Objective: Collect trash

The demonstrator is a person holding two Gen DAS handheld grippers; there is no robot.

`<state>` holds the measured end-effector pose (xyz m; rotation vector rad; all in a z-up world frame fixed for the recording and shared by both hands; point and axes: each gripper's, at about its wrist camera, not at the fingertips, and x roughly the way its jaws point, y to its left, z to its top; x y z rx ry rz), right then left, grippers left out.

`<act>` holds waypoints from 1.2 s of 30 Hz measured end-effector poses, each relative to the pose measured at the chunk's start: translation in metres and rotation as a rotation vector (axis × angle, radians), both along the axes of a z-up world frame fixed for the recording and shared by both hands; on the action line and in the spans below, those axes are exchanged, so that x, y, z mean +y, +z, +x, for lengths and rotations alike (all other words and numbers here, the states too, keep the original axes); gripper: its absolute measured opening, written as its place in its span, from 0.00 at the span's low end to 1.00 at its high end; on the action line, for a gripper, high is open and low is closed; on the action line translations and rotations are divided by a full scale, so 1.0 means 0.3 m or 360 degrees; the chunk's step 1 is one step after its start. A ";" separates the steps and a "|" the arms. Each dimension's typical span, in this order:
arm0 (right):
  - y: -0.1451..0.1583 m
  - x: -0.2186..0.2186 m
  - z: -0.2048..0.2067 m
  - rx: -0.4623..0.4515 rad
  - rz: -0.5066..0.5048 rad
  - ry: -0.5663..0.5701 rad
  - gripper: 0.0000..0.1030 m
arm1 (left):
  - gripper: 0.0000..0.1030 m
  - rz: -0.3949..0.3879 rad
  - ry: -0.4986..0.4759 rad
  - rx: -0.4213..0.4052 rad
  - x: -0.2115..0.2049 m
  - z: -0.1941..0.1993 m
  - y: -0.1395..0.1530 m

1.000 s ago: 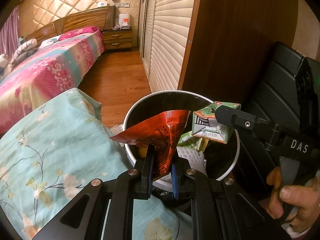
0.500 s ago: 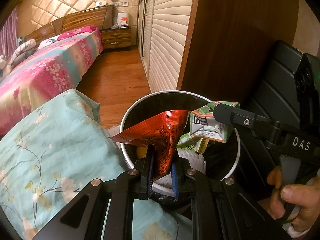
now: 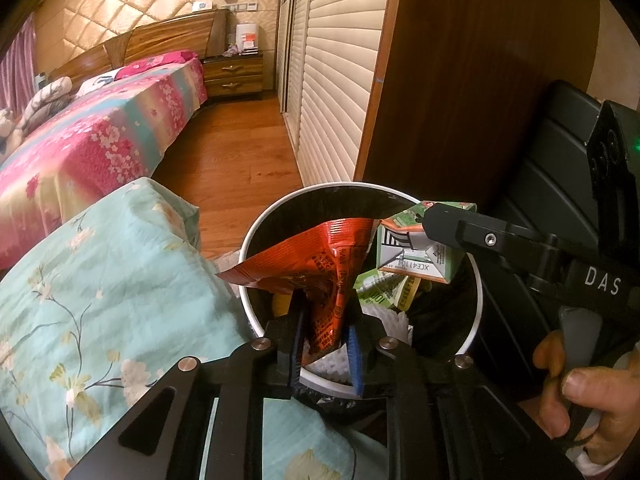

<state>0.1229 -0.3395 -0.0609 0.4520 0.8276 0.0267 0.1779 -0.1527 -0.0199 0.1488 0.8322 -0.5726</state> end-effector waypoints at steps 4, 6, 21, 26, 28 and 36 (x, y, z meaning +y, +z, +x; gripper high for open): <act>-0.002 -0.003 0.011 0.0005 0.0003 0.0005 0.89 | 0.23 -0.0008 -0.0004 -0.0006 -0.001 0.000 0.006; -0.005 -0.006 0.014 0.0014 0.0030 0.0006 0.89 | 0.33 -0.0008 -0.0009 -0.0010 -0.003 -0.002 0.008; 0.030 -0.008 -0.033 -0.0014 0.0096 -0.0065 0.89 | 0.54 -0.0032 0.0059 -0.0014 0.085 -0.054 0.016; 0.060 0.053 -0.091 -0.0049 0.0091 -0.0062 0.90 | 0.55 -0.0095 0.0112 0.0009 0.164 -0.107 0.030; 0.068 0.093 -0.130 -0.0065 0.0065 -0.0056 0.94 | 0.56 -0.0129 0.0147 0.0005 0.213 -0.143 0.040; 0.056 0.250 -0.289 -0.0114 -0.0014 -0.0052 0.96 | 0.61 -0.0238 0.0302 -0.0038 0.413 -0.294 0.065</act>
